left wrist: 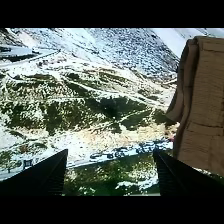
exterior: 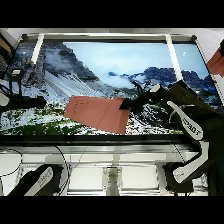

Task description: Fold the clothes and pants, and hang the long-sleeved shirts on hangers.

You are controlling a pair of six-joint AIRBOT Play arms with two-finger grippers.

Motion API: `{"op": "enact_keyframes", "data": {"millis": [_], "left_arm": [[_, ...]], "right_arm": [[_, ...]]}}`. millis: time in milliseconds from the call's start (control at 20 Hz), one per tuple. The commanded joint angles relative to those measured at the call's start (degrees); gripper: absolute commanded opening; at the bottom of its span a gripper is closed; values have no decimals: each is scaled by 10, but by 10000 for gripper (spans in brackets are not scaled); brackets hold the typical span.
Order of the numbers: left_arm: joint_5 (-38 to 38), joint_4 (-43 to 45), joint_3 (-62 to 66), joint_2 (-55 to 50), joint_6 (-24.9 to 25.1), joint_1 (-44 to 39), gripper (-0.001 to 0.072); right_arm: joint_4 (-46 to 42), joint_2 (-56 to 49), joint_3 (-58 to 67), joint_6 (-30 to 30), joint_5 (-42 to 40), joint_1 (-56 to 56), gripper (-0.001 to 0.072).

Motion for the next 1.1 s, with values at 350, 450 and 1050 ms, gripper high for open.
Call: {"op": "enact_keyframes", "data": {"millis": [350, 450, 1050], "left_arm": [[0, 5, 0, 0, 0, 1, 618], [1, 5, 0, 0, 0, 1, 618], [6, 5, 0, 0, 0, 0, 618]], "right_arm": [[-3, -26, 122, 54, 4, 28, 7], [-35, -1, 167, 88, 30, 9, 6], [-356, 211, 271, 282, 297, -344, 6]]}}
